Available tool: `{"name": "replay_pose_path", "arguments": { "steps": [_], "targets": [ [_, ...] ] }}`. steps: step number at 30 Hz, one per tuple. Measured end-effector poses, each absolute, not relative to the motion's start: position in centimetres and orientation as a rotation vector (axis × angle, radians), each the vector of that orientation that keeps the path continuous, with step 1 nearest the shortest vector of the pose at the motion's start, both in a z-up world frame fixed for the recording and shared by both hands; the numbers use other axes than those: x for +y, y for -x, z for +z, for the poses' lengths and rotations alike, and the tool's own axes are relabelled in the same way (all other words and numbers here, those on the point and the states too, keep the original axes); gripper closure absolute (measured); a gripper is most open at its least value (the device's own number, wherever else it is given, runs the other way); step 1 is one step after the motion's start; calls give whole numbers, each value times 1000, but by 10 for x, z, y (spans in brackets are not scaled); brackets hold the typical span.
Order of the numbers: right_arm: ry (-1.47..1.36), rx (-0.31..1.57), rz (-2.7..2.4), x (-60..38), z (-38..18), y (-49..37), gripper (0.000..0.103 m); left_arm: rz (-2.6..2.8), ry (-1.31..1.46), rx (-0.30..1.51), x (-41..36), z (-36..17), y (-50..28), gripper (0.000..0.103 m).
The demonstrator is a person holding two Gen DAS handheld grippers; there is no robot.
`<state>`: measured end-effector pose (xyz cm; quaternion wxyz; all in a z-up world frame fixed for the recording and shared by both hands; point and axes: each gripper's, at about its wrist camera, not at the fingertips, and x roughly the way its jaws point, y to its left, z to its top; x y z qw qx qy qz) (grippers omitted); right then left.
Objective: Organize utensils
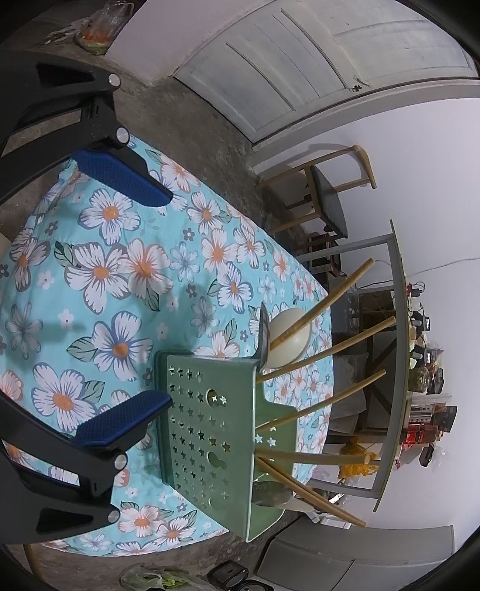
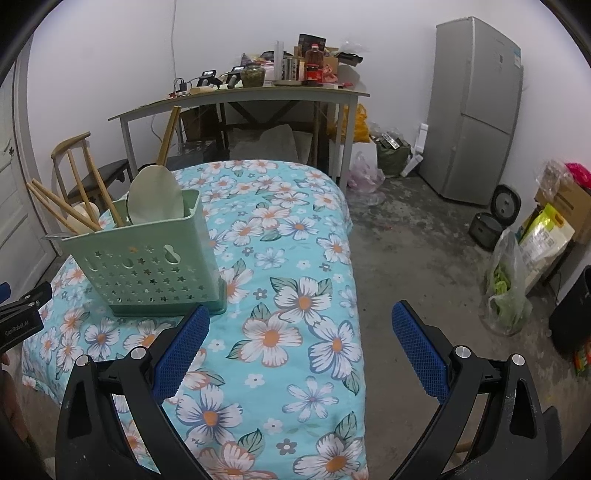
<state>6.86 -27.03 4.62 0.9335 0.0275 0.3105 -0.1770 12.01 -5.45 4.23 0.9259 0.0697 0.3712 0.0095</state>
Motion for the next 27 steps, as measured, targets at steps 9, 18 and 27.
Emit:
{"name": "replay_pose_path", "arguments": {
  "steps": [9, 18, 27],
  "targets": [
    [-46, 637, -350, -267, 47, -71, 8, 28, -140, 768, -52, 43, -119, 6],
    [-41, 638, -337, -264, 47, -73, 8, 47, -130, 769, -48, 43, -118, 6],
    [-39, 640, -333, -263, 46, -74, 8, 53, -128, 770, -46, 44, -120, 6]
  ]
}}
